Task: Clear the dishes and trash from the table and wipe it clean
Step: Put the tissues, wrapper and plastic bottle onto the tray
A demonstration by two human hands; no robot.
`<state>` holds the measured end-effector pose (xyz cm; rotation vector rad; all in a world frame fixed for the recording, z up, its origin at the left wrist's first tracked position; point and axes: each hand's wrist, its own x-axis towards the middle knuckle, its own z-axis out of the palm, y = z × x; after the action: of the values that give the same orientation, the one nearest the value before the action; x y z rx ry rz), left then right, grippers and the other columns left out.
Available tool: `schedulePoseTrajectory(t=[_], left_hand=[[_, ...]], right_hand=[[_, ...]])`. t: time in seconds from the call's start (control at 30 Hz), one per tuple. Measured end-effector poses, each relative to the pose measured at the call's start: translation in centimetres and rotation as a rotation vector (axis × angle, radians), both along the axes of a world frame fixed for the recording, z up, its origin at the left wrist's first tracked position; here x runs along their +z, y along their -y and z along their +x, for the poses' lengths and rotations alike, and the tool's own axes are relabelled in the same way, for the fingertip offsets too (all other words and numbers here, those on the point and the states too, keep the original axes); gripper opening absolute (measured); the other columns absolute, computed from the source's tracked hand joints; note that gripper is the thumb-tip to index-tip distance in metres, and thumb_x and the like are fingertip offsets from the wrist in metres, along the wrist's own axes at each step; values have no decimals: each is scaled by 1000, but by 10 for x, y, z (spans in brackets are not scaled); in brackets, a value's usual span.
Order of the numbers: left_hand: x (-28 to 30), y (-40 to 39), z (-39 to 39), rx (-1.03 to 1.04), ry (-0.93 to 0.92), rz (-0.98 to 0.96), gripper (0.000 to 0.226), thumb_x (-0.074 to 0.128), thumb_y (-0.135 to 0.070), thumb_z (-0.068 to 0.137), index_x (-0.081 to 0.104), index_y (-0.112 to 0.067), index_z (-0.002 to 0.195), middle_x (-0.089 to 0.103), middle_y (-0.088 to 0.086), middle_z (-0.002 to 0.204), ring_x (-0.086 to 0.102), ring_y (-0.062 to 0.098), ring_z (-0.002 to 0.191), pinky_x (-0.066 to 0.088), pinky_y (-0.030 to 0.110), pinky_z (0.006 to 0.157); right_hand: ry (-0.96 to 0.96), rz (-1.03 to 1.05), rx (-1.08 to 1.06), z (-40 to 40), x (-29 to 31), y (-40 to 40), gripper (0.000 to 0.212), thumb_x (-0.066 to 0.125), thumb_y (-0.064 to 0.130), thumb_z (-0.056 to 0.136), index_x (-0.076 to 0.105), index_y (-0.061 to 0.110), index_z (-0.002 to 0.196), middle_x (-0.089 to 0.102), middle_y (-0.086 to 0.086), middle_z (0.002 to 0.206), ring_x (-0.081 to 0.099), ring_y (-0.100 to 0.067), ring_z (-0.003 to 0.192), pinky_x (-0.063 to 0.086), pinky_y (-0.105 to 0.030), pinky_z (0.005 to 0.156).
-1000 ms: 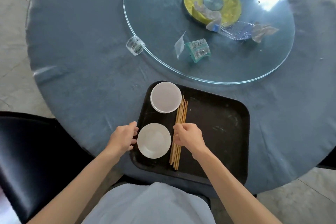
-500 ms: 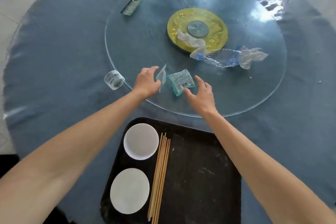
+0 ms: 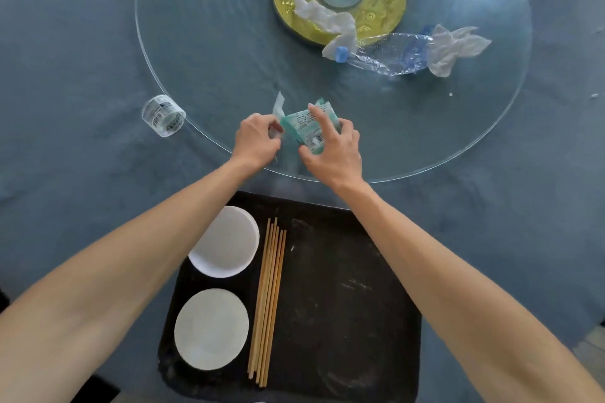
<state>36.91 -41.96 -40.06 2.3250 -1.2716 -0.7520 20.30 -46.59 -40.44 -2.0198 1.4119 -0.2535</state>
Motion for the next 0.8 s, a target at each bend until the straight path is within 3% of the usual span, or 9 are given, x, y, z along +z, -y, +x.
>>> schedulePoseTrajectory(t=[0.17,0.27,0.4,0.47,0.53,0.6,0.7,0.8], left_hand=[[20,-73,-57,-181,-187,-115,14,71,-9,84,76,-17,94,71,3,94,65,13,75,52,24,74],[10,-120,-99,-292,-222,-52,12,70,-11,85,74,-20,91,66,-2,87,62,12,76,52,29,72],[-12,-157,-135,-356,-171,17,8,65,-14,93,63,-21,96,62,-4,92,61,11,83,48,22,67],[-14,-162,-139,-372,-135,20,10,64,-16,94,58,-21,99,64,-2,94,63,13,85,52,25,67],[-6,-161,-138,-415,-122,-1,15,64,-20,94,58,-22,107,65,-2,99,65,16,90,57,32,72],[8,-153,-129,-438,-115,-78,29,67,-26,91,61,-21,119,67,-1,110,65,18,100,57,36,83],[36,-129,-78,-305,-61,-246,38,71,-24,86,65,-16,123,67,5,121,61,25,112,47,34,99],[50,-104,11,0,27,-291,41,75,-17,84,66,-10,123,64,12,122,57,32,118,38,30,103]], right_hand=[[65,-148,-117,-84,17,-76,84,68,50,85,26,52,157,41,-7,141,45,-27,126,49,-36,81],[6,-143,-228,-126,14,-132,86,69,55,83,26,50,158,39,-7,144,44,-27,129,50,-36,83],[-147,-43,-247,-149,-4,-183,90,77,45,86,26,45,160,33,-10,153,40,-28,133,59,-48,89],[-211,22,-236,-150,-8,-192,89,75,48,88,24,46,161,30,-12,158,37,-31,141,54,-56,100],[-285,56,-224,-147,-5,-194,90,71,58,88,19,50,161,26,-16,164,28,-36,151,38,-64,114],[-316,15,-245,-140,7,-192,90,68,67,85,21,53,160,24,-20,165,23,-40,154,27,-69,116],[-181,-91,-256,-112,31,-170,77,67,62,88,35,45,156,30,-19,161,29,-39,151,34,-67,114],[70,-19,-168,-52,44,-126,59,67,43,97,46,30,151,44,-10,150,47,-27,138,48,-44,109]])
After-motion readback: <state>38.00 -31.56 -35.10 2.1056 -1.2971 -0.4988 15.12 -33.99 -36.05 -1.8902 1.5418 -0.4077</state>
